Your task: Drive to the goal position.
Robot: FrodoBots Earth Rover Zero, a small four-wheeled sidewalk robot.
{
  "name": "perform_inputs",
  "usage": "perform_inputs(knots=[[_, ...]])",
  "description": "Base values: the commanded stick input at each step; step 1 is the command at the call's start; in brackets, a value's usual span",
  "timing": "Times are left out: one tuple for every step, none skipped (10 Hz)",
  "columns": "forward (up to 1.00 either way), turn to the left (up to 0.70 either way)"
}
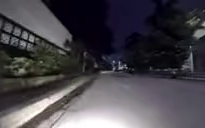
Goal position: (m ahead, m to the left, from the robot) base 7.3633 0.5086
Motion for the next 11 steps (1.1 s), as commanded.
perform_inputs(knots=[[0.50,0.00],[0.50,0.00],[0.50,0.00],[0.50,0.00],[0.50,-0.14],[0.50,-0.28],[0.50,-0.42],[0.50,-0.50],[0.50,-0.50],[0.50,-0.39],[0.50,-0.01]])
